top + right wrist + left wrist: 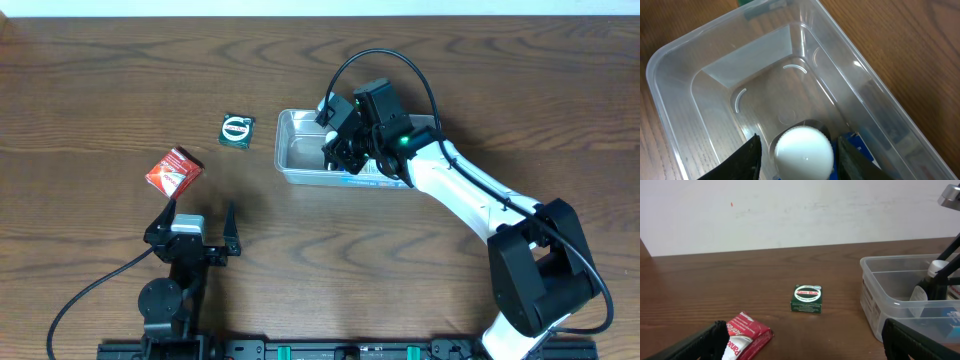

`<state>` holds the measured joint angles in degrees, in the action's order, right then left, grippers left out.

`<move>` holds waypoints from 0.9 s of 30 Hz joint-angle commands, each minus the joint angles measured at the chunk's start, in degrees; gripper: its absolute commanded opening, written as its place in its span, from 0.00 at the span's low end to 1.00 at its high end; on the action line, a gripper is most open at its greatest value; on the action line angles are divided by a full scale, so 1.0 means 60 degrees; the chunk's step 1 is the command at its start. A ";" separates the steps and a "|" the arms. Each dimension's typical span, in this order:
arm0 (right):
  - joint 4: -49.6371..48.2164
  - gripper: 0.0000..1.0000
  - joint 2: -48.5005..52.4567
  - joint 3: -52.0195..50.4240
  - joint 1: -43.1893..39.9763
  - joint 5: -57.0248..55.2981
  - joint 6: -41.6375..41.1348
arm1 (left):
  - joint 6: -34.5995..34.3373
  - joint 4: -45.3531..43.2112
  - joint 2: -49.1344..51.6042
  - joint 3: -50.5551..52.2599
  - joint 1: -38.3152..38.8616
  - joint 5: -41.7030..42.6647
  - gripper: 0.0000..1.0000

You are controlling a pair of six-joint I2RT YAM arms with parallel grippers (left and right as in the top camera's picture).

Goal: Pack container
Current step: 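Release the bottle and retract the right arm to the right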

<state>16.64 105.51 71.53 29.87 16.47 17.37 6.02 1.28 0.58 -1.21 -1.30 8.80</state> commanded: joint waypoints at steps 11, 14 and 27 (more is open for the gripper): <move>-0.0248 0.67 -0.1067 0.0510 0.0000 0.0084 -0.0379 | -0.0018 0.0321 -0.0040 0.0164 -0.0040 0.0146 0.98; -0.0124 0.80 -0.1832 0.0645 0.0007 0.0073 -0.0426 | -0.0018 0.0321 -0.0040 0.0164 -0.0040 0.0146 0.98; 0.1140 0.99 -0.4459 0.0645 -0.2881 -0.3789 -0.3213 | -0.0018 0.0321 -0.0040 0.0164 -0.0040 0.0146 0.98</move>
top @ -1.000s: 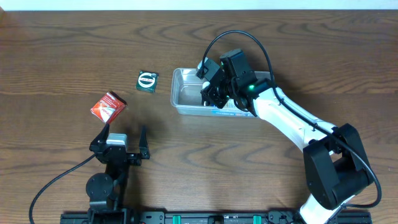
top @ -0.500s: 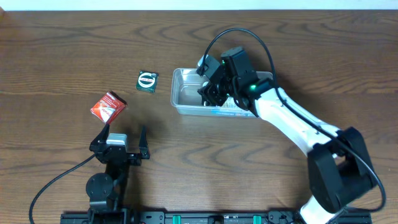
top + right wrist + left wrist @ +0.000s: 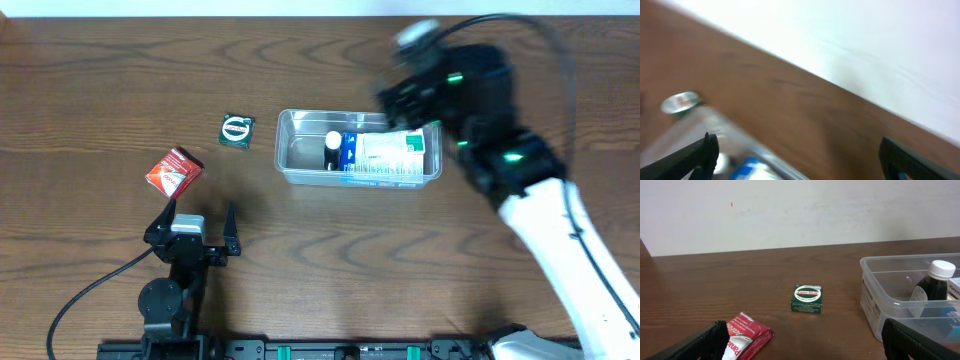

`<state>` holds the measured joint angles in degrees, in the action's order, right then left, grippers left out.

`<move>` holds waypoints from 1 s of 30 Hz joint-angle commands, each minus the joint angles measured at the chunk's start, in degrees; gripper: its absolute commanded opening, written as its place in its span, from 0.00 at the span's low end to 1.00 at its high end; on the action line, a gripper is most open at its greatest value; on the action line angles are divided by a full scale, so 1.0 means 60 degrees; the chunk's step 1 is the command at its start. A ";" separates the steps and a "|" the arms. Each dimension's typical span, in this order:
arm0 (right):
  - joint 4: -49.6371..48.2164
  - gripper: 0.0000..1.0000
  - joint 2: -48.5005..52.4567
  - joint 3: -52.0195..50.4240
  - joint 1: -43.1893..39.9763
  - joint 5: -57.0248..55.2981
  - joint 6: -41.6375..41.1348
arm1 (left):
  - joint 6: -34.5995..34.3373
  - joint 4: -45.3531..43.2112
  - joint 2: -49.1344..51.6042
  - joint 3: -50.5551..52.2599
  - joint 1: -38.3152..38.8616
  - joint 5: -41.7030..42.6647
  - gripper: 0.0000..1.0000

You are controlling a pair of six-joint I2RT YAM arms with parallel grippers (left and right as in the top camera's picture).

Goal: Pack container
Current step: 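Release the bottle and retract the right arm to the right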

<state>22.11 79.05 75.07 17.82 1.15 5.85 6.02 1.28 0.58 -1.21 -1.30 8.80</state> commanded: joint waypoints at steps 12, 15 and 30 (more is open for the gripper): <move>0.2313 0.99 0.0470 0.0033 -0.5140 -0.1224 -0.3803 | -0.0018 0.0317 -0.0040 0.0164 -0.0040 0.0146 0.98; 0.2619 0.99 0.0648 0.0033 -0.5479 -0.1228 -0.3796 | -0.0018 0.0321 -0.0040 0.0164 -0.0040 0.0146 0.98; 0.2929 0.99 0.0758 0.0033 -0.5628 -0.1224 -0.3792 | -0.0018 0.0317 -0.0040 0.0164 -0.0040 0.0146 0.98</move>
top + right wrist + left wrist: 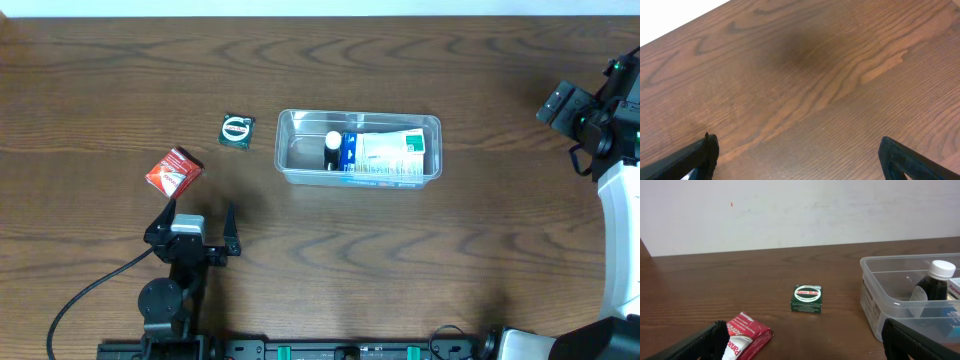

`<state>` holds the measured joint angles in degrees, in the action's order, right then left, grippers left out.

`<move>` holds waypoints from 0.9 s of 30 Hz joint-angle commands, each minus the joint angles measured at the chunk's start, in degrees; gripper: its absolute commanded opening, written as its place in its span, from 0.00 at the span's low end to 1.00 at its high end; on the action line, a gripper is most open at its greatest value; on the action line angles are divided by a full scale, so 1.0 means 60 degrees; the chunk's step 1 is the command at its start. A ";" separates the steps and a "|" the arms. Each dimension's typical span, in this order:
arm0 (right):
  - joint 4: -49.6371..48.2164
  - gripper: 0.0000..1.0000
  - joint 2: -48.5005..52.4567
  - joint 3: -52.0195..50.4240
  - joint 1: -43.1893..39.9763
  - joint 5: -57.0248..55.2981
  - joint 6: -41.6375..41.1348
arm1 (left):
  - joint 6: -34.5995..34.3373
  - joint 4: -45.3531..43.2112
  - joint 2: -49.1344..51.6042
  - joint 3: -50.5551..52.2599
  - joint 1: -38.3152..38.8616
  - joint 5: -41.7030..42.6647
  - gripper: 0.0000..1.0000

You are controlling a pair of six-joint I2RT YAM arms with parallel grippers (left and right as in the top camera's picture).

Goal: Pack container
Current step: 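Release the bottle and retract the right arm to the right, then move the left gripper to the red Actifast box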

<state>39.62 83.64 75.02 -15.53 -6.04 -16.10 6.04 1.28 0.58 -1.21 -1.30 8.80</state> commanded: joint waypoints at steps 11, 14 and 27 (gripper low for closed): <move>0.0011 0.99 -0.0007 0.0040 -0.0069 -0.0025 -0.0135 | -0.0022 0.0317 -0.0040 0.0164 -0.0040 0.0146 0.98; 0.0011 0.99 -0.0007 0.0040 -0.0069 -0.0025 -0.0135 | -0.0022 0.0317 -0.0040 0.0164 -0.0040 0.0146 0.98; 0.0007 0.99 -0.0007 0.0040 -0.0069 -0.0025 -0.0135 | -0.1184 -0.0197 0.0025 -0.0127 -0.0040 -0.0080 0.98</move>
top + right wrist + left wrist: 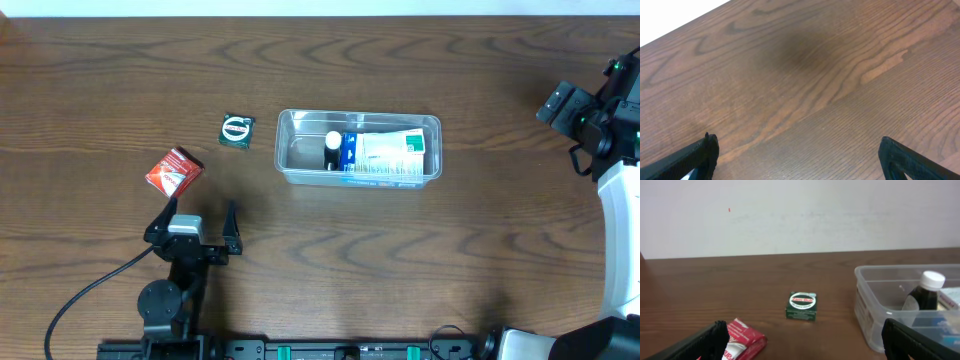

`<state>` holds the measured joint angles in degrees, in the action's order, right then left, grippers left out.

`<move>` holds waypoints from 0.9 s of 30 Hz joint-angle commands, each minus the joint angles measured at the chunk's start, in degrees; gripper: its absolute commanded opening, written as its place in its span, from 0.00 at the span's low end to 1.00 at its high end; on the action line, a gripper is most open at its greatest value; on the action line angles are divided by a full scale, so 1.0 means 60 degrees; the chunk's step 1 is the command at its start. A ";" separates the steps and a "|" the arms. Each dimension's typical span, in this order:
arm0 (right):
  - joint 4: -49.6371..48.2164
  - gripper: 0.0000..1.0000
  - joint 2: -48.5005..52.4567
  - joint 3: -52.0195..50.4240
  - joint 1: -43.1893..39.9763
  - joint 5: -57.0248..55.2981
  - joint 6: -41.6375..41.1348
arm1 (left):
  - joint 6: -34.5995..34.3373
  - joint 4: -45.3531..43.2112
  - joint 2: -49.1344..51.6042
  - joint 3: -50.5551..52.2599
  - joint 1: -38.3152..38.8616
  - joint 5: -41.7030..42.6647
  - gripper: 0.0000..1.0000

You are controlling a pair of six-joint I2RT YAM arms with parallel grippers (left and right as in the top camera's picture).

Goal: Pack container
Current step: 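Move the left gripper to the red Actifast box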

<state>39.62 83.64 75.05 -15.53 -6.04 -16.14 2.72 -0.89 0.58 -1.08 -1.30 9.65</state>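
A clear plastic container (290, 172) sits mid-table holding a dark bottle with a white cap (332, 144) and a blue-and-white box (385, 152). Left of it lie a small green box (237, 131) and a red packet (174, 170). The left wrist view shows the green box (802, 306), the red packet (740, 338), the container (875, 315) and the bottle (923, 294). My left gripper (193, 222) stands open near the front edge, just short of the red packet. My right gripper (565, 112) is open over bare wood at the far right, holding nothing.
The right wrist view shows only brown table wood (805, 90) between the fingertips. A pale wall (800, 215) rises behind the table's far edge. A black cable (80, 300) runs from the left arm's base.
The left wrist view has shifted slightly, with the green box, packet and container sitting a little further left and lower. The right arm and all objects are where they were.
My right gripper was down in the container around the white-capped bottle. Then it was lifted away, the bottle left standing in the container. After that it hung open at the far right edge, where it remains. The left arm has barely moved.
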 commanded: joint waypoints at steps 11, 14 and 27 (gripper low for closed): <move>0.0011 0.99 -0.0007 0.0036 -0.0069 -0.0025 -0.0127 | -0.0149 0.3625 0.4277 -0.4557 -0.0051 -0.1122 0.98; 0.0011 0.99 -0.0007 0.0036 -0.0069 -0.0025 -0.0127 | 0.0809 0.4841 0.6127 -0.6229 -0.0138 -0.1122 0.98; 0.0011 0.99 -0.0007 0.0036 -0.0069 -0.0025 -0.0127 | 0.3843 0.7839 1.2116 -0.9806 -0.1206 -0.0692 0.98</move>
<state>39.64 83.64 75.02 -15.53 -6.02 -16.14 19.16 45.87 70.35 -58.89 -7.62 4.12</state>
